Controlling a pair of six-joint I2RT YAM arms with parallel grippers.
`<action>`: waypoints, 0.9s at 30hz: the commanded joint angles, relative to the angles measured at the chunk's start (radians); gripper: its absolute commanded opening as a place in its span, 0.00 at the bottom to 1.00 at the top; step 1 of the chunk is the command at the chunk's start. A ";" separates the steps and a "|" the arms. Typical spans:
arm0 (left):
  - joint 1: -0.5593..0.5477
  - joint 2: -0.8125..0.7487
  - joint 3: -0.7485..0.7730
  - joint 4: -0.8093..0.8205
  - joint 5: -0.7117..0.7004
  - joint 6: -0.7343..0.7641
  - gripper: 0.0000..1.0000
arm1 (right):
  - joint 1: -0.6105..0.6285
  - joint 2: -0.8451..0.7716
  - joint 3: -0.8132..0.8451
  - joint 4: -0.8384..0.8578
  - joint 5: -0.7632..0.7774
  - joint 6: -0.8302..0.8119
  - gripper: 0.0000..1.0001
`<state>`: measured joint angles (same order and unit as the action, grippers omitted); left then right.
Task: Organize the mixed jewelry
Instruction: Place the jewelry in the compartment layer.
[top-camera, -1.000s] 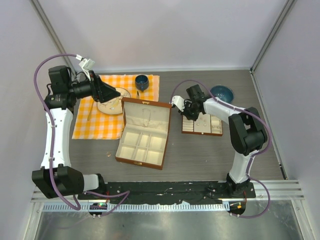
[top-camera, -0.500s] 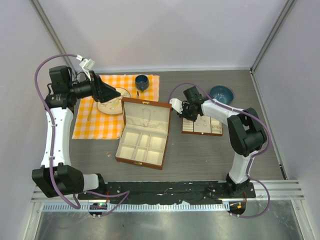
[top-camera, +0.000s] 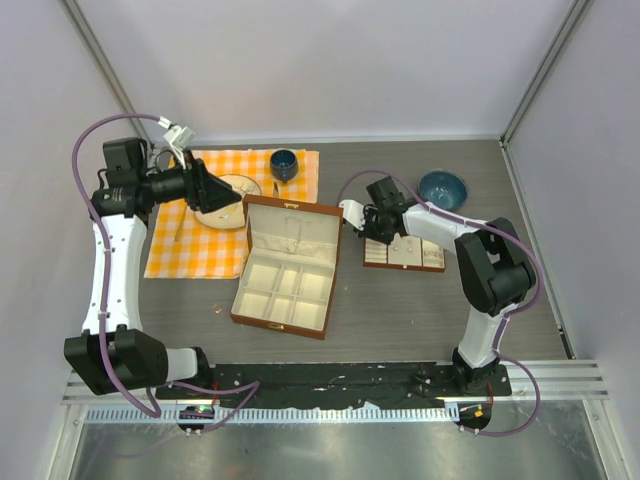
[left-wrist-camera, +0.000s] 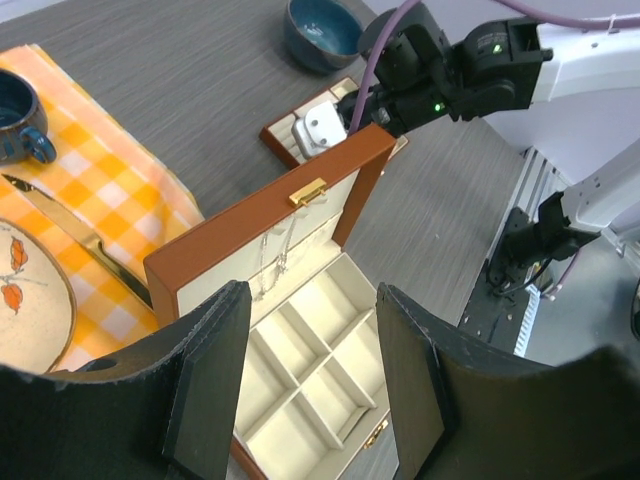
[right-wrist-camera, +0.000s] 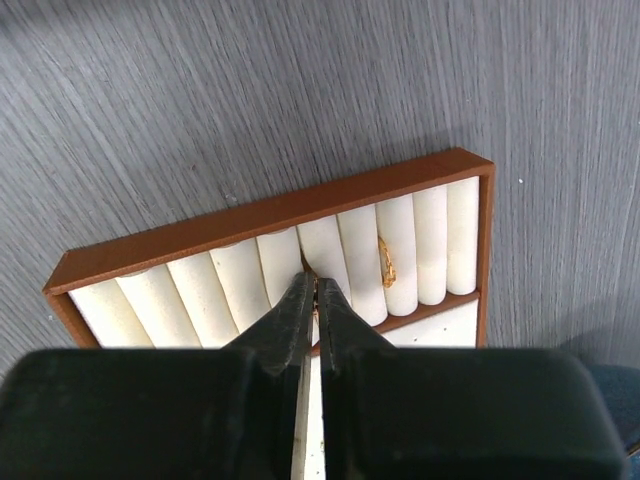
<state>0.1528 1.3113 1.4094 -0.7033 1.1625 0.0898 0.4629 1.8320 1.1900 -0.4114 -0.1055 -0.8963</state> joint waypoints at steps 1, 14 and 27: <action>0.007 -0.014 0.007 -0.091 -0.030 0.114 0.57 | 0.010 -0.019 -0.018 0.010 -0.011 0.013 0.12; 0.007 -0.034 0.010 -0.176 -0.067 0.191 0.57 | 0.010 -0.109 0.031 -0.041 -0.006 0.074 0.33; 0.025 0.003 -0.010 -0.433 -0.294 0.673 0.60 | 0.008 -0.266 0.054 -0.112 0.024 0.149 0.36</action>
<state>0.1535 1.2984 1.4090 -0.9966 0.9894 0.4702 0.4641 1.6619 1.2167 -0.4995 -0.0864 -0.8005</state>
